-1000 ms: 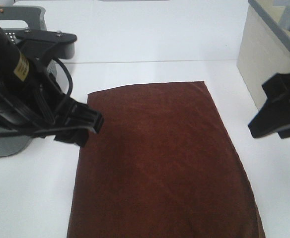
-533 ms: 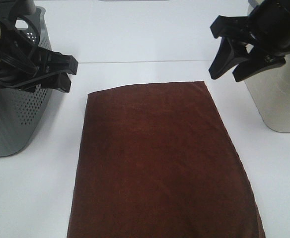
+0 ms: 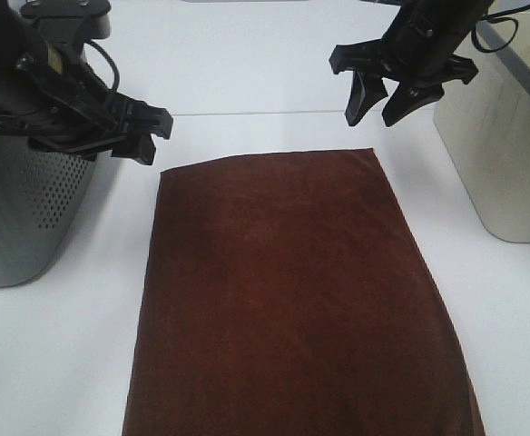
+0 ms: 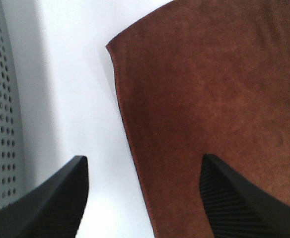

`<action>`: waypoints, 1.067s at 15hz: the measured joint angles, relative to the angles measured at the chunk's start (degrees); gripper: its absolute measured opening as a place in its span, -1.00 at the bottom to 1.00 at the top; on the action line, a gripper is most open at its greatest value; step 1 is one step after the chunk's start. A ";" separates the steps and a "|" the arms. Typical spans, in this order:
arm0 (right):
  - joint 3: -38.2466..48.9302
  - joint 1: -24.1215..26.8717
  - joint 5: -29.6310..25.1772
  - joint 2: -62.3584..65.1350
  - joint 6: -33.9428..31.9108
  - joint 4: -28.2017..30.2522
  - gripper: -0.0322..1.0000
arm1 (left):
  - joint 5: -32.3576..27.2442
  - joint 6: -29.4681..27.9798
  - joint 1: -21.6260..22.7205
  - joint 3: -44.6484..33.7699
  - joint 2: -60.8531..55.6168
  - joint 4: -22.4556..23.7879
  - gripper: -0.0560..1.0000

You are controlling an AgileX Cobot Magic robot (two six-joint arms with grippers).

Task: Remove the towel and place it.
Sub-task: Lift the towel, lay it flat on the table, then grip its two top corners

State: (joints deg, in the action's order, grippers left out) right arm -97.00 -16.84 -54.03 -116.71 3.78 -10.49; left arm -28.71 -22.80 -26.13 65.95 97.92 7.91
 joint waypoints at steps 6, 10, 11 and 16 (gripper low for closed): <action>-18.22 0.17 -0.06 -18.16 -6.47 11.69 -0.05 | -8.65 4.35 0.00 19.71 16.56 0.00 0.27; -26.07 0.17 -0.06 -26.24 -7.10 14.73 -0.05 | -12.09 4.93 0.00 27.85 23.38 0.00 0.27; -27.27 0.17 -0.06 -27.73 -7.96 16.04 -0.05 | -12.55 4.93 0.00 28.65 24.18 -0.06 0.27; -29.62 1.49 2.29 -29.16 -9.34 17.76 -0.05 | -13.58 6.19 0.00 29.11 24.64 0.00 0.27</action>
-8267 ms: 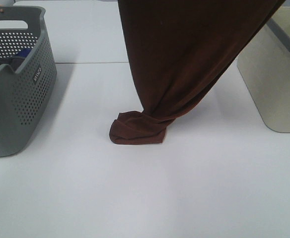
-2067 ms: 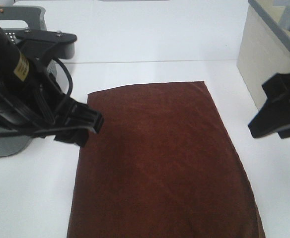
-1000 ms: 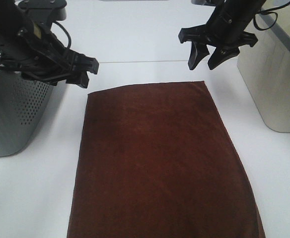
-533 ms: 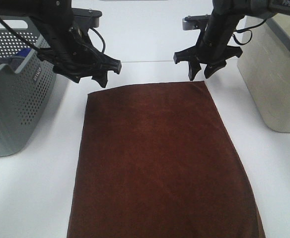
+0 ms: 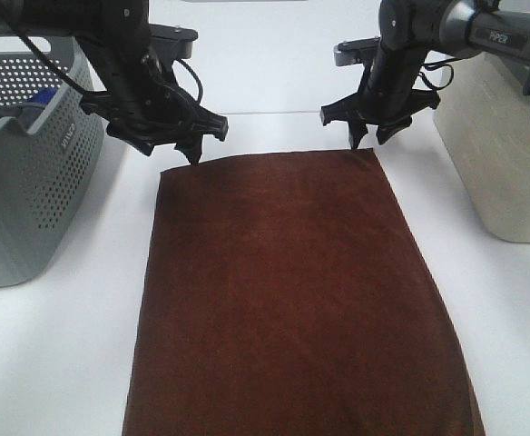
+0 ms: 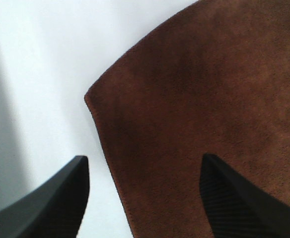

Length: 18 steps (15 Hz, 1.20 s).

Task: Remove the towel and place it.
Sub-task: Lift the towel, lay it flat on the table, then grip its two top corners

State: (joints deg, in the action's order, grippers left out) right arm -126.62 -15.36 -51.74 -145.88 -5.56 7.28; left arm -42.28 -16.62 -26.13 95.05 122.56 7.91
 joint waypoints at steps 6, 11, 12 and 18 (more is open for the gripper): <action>-0.06 1.49 0.34 -0.34 0.97 -4.07 -0.05 | 0.00 0.06 0.00 0.00 0.00 0.00 0.27; -0.40 1.43 0.69 -2.92 1.32 -4.47 -0.32 | 0.00 0.06 0.00 0.00 0.00 0.00 0.27; -0.57 1.43 0.69 -3.09 1.43 -4.64 -0.48 | 0.00 0.06 0.00 0.00 0.00 0.00 0.27; -1.95 1.20 -2.86 -2.86 2.41 -4.41 -0.94 | 0.06 0.06 0.00 0.00 0.00 0.34 0.27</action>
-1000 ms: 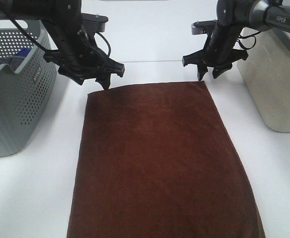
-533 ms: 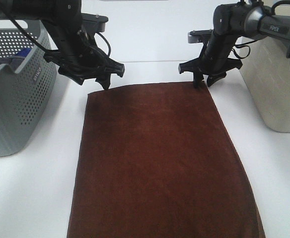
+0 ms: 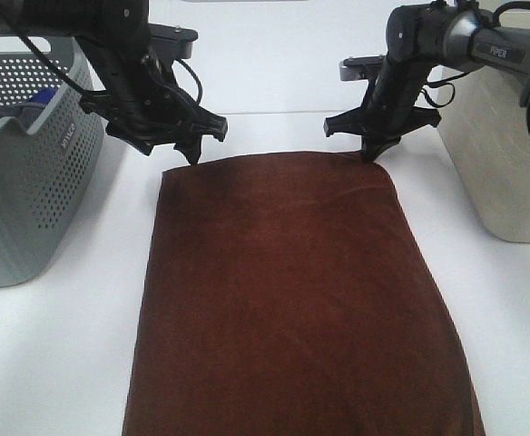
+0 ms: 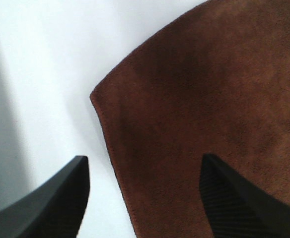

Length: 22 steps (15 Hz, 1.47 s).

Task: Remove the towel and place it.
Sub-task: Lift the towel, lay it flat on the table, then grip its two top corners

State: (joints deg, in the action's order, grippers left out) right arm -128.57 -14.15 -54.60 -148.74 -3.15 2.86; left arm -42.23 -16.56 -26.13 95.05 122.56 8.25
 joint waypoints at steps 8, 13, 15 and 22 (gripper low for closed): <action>-7.22 0.00 -12.72 0.00 0.46 2.92 -0.94 | 2.18 -2.64 4.24 2.01 6.42 -7.22 0.27; -7.28 0.00 -12.83 0.00 0.46 2.92 -0.94 | 3.27 1.26 6.76 7.05 11.92 -15.76 0.27; -7.33 0.00 -12.72 0.00 0.46 2.92 -0.94 | 3.32 1.49 6.76 10.20 14.09 -16.50 0.27; -7.33 0.00 -12.03 0.00 0.52 2.92 -0.94 | 0.52 1.55 6.76 16.10 18.62 -19.02 0.27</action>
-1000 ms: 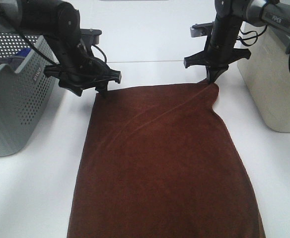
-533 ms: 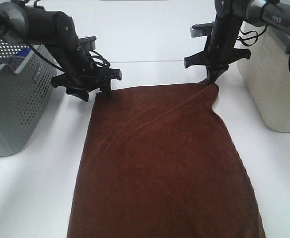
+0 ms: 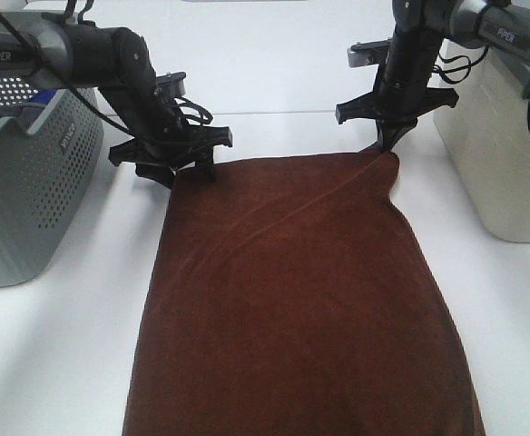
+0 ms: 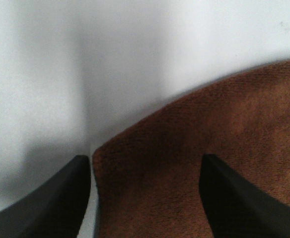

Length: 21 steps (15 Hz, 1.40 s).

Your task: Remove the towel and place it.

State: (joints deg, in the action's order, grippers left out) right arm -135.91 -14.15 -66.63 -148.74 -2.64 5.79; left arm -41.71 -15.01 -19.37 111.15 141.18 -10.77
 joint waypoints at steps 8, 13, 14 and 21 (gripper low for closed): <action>0.00 0.00 0.11 0.00 0.17 0.00 -0.94 | 13.46 0.00 0.00 0.23 1.32 -1.09 0.27; 0.00 0.00 0.11 0.00 0.23 0.00 -0.94 | 9.28 0.63 1.72 0.52 0.97 -1.15 0.27; 0.00 0.00 0.11 0.00 0.34 0.00 -0.94 | 6.47 0.74 1.78 0.63 0.57 -0.86 0.27; 0.00 0.00 0.06 0.00 0.34 0.00 -0.94 | -1.95 0.80 1.83 0.80 -0.23 -2.64 0.27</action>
State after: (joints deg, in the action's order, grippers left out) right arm -135.91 -14.15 -66.58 -148.74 -2.29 5.79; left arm -43.66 -14.21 -17.53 111.96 140.95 -13.41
